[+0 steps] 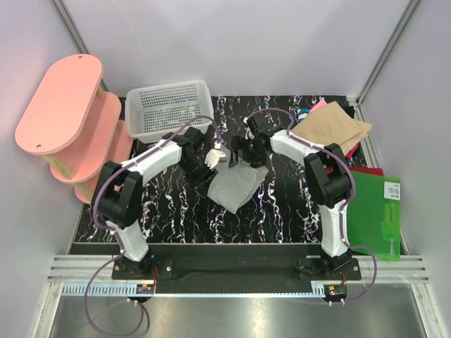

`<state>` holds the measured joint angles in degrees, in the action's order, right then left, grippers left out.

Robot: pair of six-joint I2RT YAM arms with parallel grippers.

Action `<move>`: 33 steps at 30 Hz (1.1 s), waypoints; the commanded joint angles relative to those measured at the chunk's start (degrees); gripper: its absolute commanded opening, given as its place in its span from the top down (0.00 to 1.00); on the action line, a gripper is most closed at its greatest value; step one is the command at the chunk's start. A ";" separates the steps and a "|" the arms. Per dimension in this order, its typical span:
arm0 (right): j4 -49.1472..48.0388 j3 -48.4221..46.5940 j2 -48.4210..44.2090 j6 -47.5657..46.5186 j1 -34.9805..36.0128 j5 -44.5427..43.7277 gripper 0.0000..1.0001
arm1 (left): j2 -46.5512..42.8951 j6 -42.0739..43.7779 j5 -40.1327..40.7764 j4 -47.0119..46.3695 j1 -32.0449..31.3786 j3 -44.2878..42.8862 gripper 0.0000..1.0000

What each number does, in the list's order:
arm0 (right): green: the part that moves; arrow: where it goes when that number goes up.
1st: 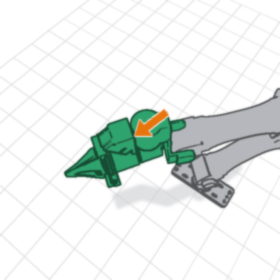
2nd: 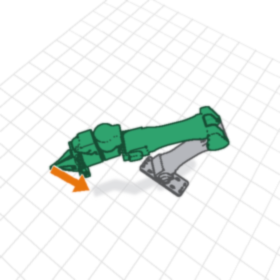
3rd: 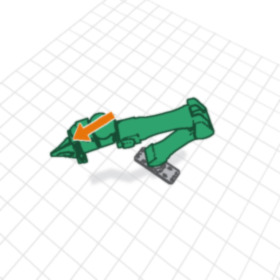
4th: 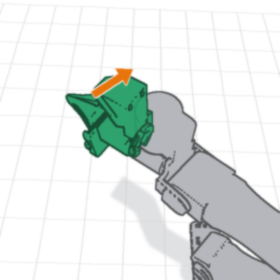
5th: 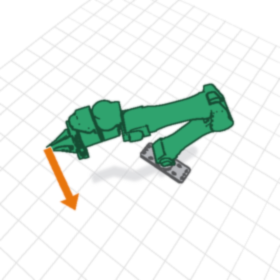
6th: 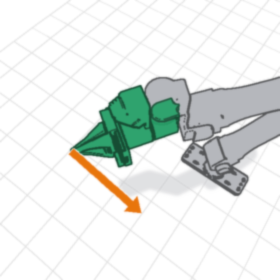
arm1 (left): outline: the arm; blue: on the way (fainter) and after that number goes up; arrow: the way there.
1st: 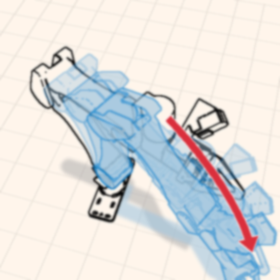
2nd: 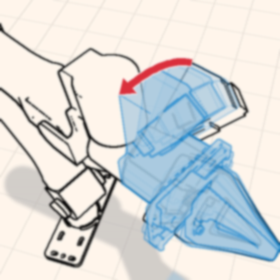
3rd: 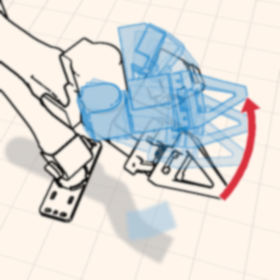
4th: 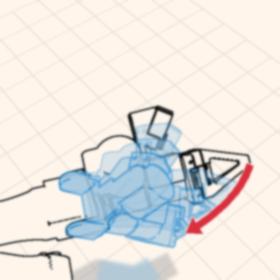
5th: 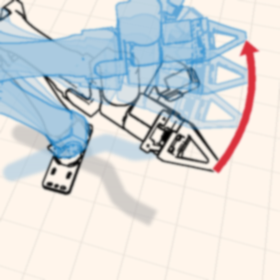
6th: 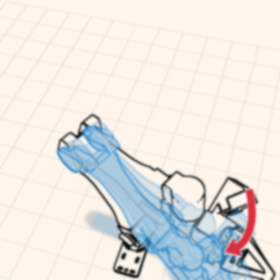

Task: Fold and stack the t-shirts
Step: Fold the long partially folded tshirt into a neat square, then smooth out wrinkles on the folded tshirt

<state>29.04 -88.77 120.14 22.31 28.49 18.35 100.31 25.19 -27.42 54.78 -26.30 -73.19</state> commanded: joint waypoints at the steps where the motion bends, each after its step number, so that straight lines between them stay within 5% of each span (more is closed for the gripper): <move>1: 7.43 -2.03 -10.78 -1.48 -0.36 -12.63 0.00 | 4.00 -2.07 0.62 -4.33 -0.24 -3.98 0.57; 6: 7.09 3.59 -21.86 1.77 -0.28 -16.41 0.00 | 8.84 -3.92 0.26 -5.65 -0.24 -6.35 0.58; 11: 1.12 9.40 -26.53 4.41 -0.28 -0.36 0.02 | 9.99 -3.83 1.76 -6.27 -0.15 -6.09 0.59; 18: -6.09 13.97 -21.53 10.74 -0.37 7.22 0.09 | 9.73 -4.10 0.53 -6.97 2.13 -4.77 0.59; 33: -10.49 21.00 -4.23 16.89 -5.99 8.98 0.31 | 9.20 -2.87 -0.27 -8.03 6.18 -1.87 0.60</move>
<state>20.16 -69.63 110.96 38.13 22.76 25.06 110.34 21.41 -26.81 48.51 -20.86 -75.35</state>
